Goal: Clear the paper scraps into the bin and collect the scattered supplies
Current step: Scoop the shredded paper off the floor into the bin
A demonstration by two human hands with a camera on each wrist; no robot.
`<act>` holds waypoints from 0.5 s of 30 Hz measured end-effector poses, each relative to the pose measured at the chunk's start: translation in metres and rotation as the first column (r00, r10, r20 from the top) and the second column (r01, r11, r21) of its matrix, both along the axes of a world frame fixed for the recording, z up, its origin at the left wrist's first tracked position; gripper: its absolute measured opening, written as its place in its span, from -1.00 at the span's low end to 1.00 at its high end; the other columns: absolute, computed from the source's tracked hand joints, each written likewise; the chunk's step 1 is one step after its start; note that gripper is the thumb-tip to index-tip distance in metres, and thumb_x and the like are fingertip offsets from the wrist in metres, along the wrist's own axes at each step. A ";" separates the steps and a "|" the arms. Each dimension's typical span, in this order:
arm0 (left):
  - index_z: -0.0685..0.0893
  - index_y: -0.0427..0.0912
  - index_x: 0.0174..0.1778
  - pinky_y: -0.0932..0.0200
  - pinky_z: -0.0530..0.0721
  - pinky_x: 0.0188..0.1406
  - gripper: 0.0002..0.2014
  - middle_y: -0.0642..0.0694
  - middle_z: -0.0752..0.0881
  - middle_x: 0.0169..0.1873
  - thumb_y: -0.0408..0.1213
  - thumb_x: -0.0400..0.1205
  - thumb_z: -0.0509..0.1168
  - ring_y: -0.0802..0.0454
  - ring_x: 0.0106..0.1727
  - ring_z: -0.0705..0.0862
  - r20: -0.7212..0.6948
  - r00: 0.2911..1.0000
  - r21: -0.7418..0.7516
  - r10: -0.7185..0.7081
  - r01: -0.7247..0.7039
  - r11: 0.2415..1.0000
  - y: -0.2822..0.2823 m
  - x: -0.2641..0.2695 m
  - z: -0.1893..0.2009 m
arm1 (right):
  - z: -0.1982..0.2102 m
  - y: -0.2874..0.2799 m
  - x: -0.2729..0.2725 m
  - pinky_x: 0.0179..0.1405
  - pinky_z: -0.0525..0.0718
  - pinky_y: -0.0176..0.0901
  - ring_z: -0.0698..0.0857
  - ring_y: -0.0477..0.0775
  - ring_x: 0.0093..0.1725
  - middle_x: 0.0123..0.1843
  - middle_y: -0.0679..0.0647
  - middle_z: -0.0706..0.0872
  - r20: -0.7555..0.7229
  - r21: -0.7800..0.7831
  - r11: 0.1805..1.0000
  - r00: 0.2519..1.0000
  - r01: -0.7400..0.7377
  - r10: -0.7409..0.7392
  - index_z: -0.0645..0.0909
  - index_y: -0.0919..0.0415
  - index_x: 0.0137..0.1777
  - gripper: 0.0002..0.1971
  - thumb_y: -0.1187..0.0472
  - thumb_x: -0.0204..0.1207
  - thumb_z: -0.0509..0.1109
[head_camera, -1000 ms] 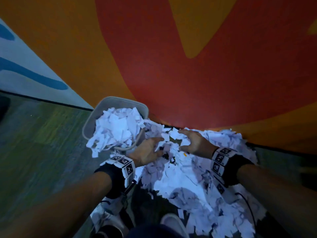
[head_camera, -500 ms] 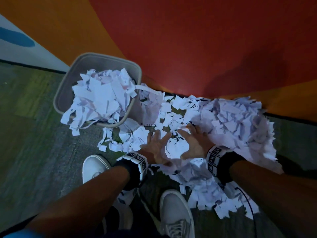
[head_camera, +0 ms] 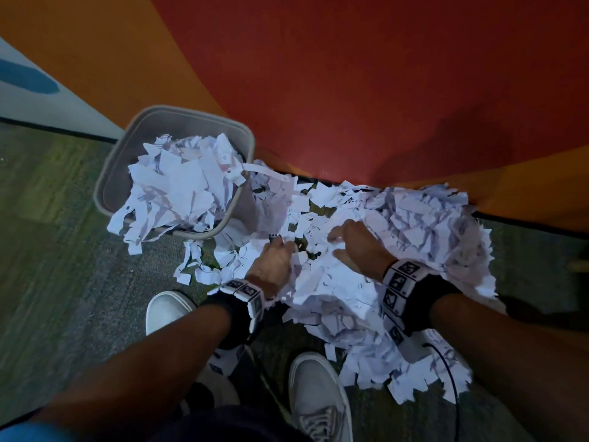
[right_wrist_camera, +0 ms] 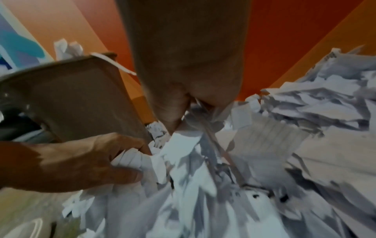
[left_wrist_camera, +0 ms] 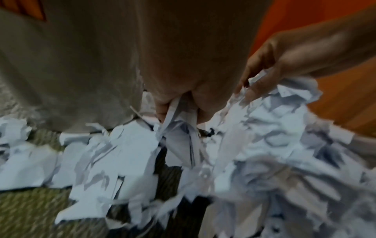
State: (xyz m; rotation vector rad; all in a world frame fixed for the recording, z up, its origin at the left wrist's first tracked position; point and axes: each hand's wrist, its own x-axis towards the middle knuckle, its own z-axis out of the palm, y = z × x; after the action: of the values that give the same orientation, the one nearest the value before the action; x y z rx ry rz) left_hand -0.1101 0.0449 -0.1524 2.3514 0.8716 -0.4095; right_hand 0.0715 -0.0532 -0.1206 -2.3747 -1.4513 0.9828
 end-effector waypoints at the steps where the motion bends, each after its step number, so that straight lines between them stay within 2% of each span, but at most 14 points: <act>1: 0.46 -0.22 0.41 0.03 0.67 0.17 -0.65 -0.24 0.44 0.35 -0.41 0.70 0.24 -0.19 0.27 0.57 0.047 0.999 -0.007 0.017 -0.016 1.000 0.003 0.002 0.010 | 0.006 0.002 0.002 0.12 0.50 -0.19 0.63 0.23 0.25 0.19 0.25 0.68 -0.009 0.046 0.999 1.000 0.026 -0.026 0.71 0.27 0.18 -0.75 0.35 0.50 0.51; 3: 0.49 -0.23 0.39 0.14 0.69 0.00 -0.67 -0.20 0.50 0.25 -0.43 0.70 0.24 -0.15 0.11 0.66 0.127 0.991 -0.043 0.038 -0.033 0.999 0.007 0.004 0.035 | 0.020 0.007 0.004 0.01 0.42 -0.23 0.63 0.19 0.17 0.12 0.21 0.68 -0.048 0.102 0.992 0.996 0.078 -0.074 0.74 0.22 0.03 -0.86 0.33 0.49 0.53; 4: 0.51 -0.23 0.39 0.09 0.69 0.03 -0.67 -0.21 0.53 0.25 -0.43 0.69 0.25 -0.18 0.11 0.68 0.162 0.986 -0.055 0.046 -0.038 0.998 0.010 0.005 0.046 | 0.027 0.011 0.005 0.02 0.45 -0.20 0.63 0.19 0.16 0.12 0.20 0.69 -0.082 0.122 0.987 0.992 0.109 -0.099 0.73 0.17 -0.02 -0.89 0.32 0.48 0.53; 5: 0.53 -0.22 0.39 0.05 0.67 0.13 -0.65 -0.23 0.56 0.27 -0.43 0.67 0.26 -0.20 0.17 0.67 0.188 0.981 -0.067 0.057 -0.045 0.997 0.013 0.005 0.056 | 0.035 0.015 0.006 0.08 0.51 -0.16 0.65 0.17 0.16 0.13 0.19 0.70 -0.116 0.133 0.981 0.985 0.142 -0.127 0.72 0.12 -0.05 -0.90 0.30 0.48 0.52; 7: 0.56 -0.21 0.39 0.13 0.58 0.24 -0.63 -0.23 0.59 0.32 -0.42 0.64 0.30 -0.19 0.29 0.64 0.216 0.973 -0.084 0.080 -0.063 0.995 0.018 0.002 0.082 | 0.056 0.025 0.007 0.20 0.61 -0.08 0.69 0.11 0.15 0.14 0.12 0.74 -0.147 0.166 0.970 0.977 0.177 -0.153 0.73 0.08 -0.07 -0.91 0.27 0.49 0.52; 9: 0.57 -0.19 0.39 0.30 0.43 0.23 -0.62 -0.20 0.59 0.38 -0.39 0.64 0.32 -0.16 0.37 0.59 0.222 0.970 -0.086 0.104 -0.086 0.993 0.021 -0.003 0.110 | 0.078 0.033 0.006 0.26 0.59 -0.10 0.70 0.06 0.19 0.14 0.06 0.78 -0.143 0.217 0.960 0.978 0.178 -0.149 0.77 0.14 -0.01 -0.90 0.27 0.50 0.52; 11: 0.57 -0.17 0.41 0.42 0.31 0.13 -0.62 -0.17 0.57 0.43 -0.35 0.65 0.34 -0.10 0.36 0.57 0.241 0.963 -0.082 0.121 -0.104 0.991 0.025 -0.010 0.135 | 0.098 0.039 0.004 0.30 0.58 -0.10 0.68 0.06 0.24 0.16 0.00 0.79 -0.135 0.268 0.942 0.976 0.203 -0.172 0.78 0.08 0.00 -0.89 0.21 0.50 0.52; 13: 0.57 -0.17 0.40 0.41 0.36 -0.05 -0.63 -0.17 0.63 0.31 -0.32 0.65 0.35 0.00 0.09 0.58 0.264 0.955 -0.074 0.134 -0.118 0.990 0.030 -0.019 0.163 | 0.118 0.043 0.001 0.32 0.59 -0.01 0.68 0.07 0.25 0.14 -0.04 0.79 -0.155 0.336 0.913 0.970 0.232 -0.189 0.78 -0.01 -0.03 -0.90 0.17 0.49 0.51; 15: 0.57 -0.16 0.39 0.41 0.39 -0.30 -0.63 -0.12 0.71 -0.04 -0.30 0.65 0.36 0.08 -0.22 0.55 0.288 0.945 -0.061 0.154 -0.143 0.988 0.038 -0.030 0.190 | 0.138 0.052 -0.005 0.35 0.57 -0.01 0.66 0.06 0.29 0.14 -0.07 0.79 -0.193 0.385 0.888 0.963 0.251 -0.188 0.78 -0.01 -0.03 -0.92 0.16 0.51 0.50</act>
State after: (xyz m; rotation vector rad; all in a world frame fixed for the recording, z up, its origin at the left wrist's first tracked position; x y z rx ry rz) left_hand -0.1396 0.0830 0.0378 2.2176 0.8806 -0.0144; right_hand 0.0669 -0.0016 0.0177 -2.0554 -1.1625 0.7033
